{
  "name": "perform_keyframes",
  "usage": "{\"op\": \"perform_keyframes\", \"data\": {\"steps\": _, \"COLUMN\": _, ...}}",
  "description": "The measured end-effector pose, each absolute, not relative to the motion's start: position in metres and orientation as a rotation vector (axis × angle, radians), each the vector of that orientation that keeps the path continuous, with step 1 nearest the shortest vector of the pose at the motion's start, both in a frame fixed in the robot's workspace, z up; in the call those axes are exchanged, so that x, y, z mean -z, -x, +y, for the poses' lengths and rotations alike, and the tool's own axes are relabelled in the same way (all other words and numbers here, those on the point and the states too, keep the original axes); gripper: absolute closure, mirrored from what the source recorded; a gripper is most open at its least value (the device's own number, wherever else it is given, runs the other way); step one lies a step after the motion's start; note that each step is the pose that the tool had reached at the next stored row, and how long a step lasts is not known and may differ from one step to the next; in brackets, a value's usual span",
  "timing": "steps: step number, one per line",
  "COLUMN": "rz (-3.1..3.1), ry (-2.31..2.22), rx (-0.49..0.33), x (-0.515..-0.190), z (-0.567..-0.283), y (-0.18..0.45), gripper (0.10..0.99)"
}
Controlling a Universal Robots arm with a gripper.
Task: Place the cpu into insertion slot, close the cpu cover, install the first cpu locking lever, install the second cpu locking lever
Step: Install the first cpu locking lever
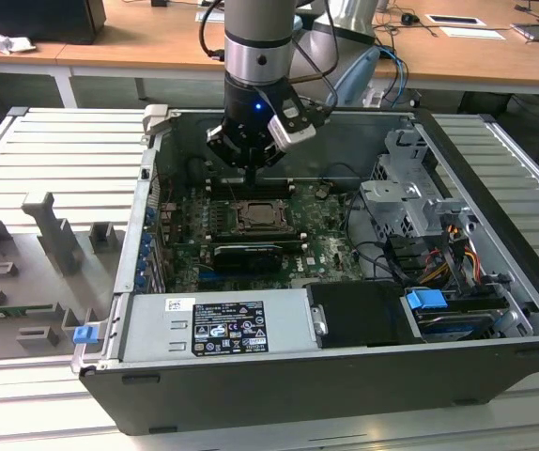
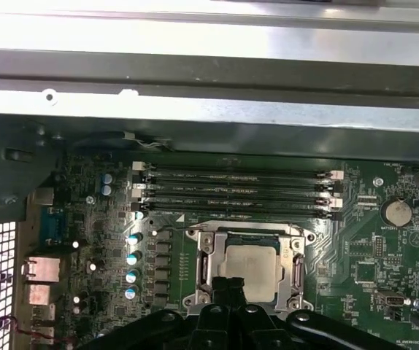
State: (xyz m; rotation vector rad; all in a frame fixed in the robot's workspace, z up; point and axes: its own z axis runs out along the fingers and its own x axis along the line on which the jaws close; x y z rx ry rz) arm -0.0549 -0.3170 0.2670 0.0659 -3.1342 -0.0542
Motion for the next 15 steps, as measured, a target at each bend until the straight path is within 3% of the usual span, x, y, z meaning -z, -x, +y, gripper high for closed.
{"op": "perform_keyframes", "data": {"steps": 15, "rz": -3.142, "ry": -0.066, "rx": 0.054, "x": -0.266, "z": -0.315, "y": 0.089, "gripper": 0.98}}
